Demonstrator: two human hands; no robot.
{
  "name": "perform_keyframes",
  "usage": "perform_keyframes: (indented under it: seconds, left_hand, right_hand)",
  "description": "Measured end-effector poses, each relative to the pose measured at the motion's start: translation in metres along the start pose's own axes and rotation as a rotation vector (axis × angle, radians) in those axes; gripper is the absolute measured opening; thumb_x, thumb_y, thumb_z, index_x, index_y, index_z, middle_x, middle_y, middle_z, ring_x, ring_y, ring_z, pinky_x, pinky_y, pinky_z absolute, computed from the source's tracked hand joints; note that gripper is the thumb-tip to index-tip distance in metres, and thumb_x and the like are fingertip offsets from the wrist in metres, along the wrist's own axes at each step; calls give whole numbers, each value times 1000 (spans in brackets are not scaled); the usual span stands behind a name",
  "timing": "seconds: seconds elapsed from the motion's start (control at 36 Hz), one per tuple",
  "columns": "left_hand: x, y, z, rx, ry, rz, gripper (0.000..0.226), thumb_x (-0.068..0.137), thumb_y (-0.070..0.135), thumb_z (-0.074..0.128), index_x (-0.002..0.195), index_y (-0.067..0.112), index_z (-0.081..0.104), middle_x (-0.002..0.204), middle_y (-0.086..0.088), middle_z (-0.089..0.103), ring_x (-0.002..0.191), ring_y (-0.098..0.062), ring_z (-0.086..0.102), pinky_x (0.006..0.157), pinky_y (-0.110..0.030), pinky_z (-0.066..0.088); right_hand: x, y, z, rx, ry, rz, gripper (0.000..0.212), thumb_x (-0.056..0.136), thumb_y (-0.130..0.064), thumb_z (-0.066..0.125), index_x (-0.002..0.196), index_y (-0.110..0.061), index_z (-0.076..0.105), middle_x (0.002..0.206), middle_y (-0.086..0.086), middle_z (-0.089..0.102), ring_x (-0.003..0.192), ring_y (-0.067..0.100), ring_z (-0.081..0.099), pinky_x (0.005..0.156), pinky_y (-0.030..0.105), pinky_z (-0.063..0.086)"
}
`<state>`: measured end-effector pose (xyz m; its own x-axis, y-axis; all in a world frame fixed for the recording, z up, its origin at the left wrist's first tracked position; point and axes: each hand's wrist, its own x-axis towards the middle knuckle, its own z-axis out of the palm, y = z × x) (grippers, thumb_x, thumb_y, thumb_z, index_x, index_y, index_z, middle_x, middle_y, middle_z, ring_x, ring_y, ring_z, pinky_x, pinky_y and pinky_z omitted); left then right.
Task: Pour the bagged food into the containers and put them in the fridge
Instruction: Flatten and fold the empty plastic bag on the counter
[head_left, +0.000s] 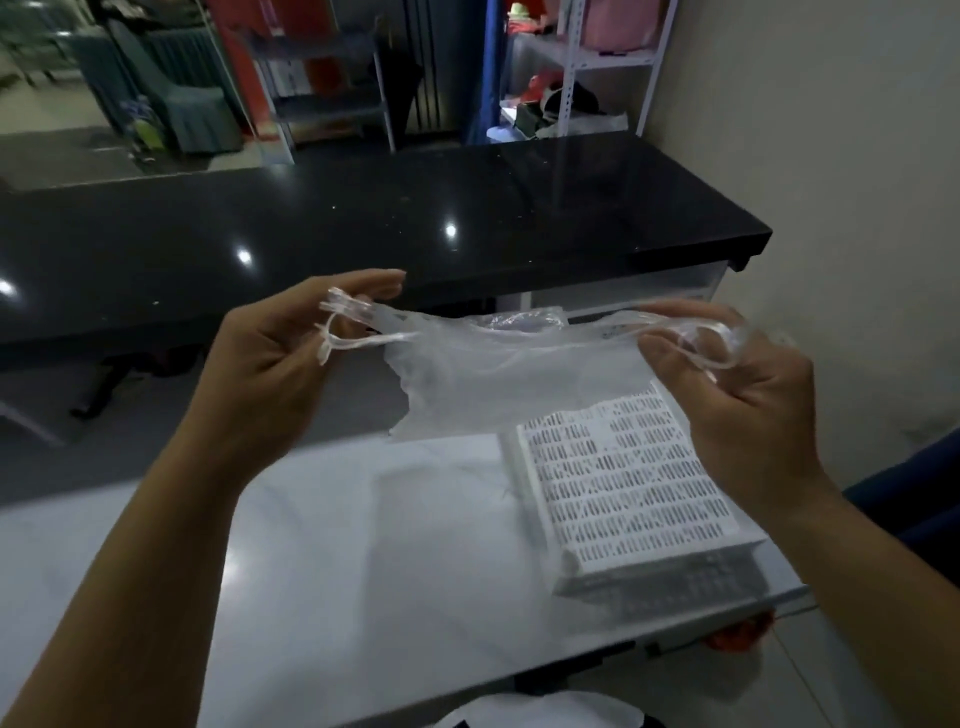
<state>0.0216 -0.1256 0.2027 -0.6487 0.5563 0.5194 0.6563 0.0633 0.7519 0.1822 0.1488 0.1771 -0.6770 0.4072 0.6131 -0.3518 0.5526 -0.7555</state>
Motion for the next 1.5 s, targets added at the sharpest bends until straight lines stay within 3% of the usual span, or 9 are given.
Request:
perform_keyframes:
  seconds: [0.11,0.28,0.53,0.75,0.86,1.0,1.14,1.31,1.5]
  left_hand:
    - [-48,-16,-20,45,7,-73,41,99,-1,51,129,24,64,126,8,69,120,-18,63,101,-30,50]
    - [-141,-57,-19,71,28,-347,36,100,22,54,127,43,64,140,17,56,133,-9,50,104,-30,43]
    - [-240,-92,25,28,65,-664,47,102,4,46,129,39,62,151,25,37,139,-4,41,99,-7,38]
    - [-258,-102,31,-157,164,-864,79,93,-17,39,119,53,66,141,20,56,127,1,54,103,-21,45]
    - [-247,-117,24,-301,369,-1012,48,100,6,49,117,46,70,127,19,66,115,-3,64,91,-26,57]
    - [-217,-146,12,-236,276,-1095,33,96,32,63,124,49,60,127,15,60,112,-8,62,84,-24,54]
    - [-183,-165,14,-206,212,-1132,49,88,33,74,132,44,55,131,7,56,113,-16,60,87,-32,55]
    - [-169,-177,26,-130,207,-1080,49,87,20,74,131,38,59,130,12,57,96,-2,64,75,-20,53]
    - [-166,-168,29,-63,209,-1011,47,91,12,66,112,53,63,104,17,70,83,1,68,58,-11,52]
  right_hand:
    - [-40,8,43,-76,-53,-66,22,93,-12,67,113,-24,69,115,-2,68,108,15,66,91,24,52]
    - [-127,57,105,-145,-137,101,30,80,14,73,101,-8,76,118,0,67,115,20,59,96,38,49]
    - [-195,78,144,-72,-271,474,20,89,3,67,100,-13,74,120,-8,64,111,-1,59,84,4,44]
    - [-217,64,129,-182,-551,525,56,79,10,72,123,-24,61,138,-9,51,131,8,48,111,17,33]
    - [-209,46,119,-155,-649,475,67,74,-14,60,139,-28,50,152,-9,38,144,9,30,115,35,27]
    - [-181,34,112,-81,-803,440,75,79,-26,66,148,-38,39,161,-16,21,149,9,19,112,34,25]
    - [-143,43,137,-138,-653,590,59,82,-73,54,138,-59,41,156,-27,26,143,-8,21,107,22,20]
    - [-121,95,189,-266,-610,1008,48,88,-47,67,134,-37,58,145,-2,52,128,18,52,105,42,46]
    - [-135,96,196,-325,-353,946,15,90,-26,68,104,-28,74,107,-10,70,111,15,60,101,39,49]
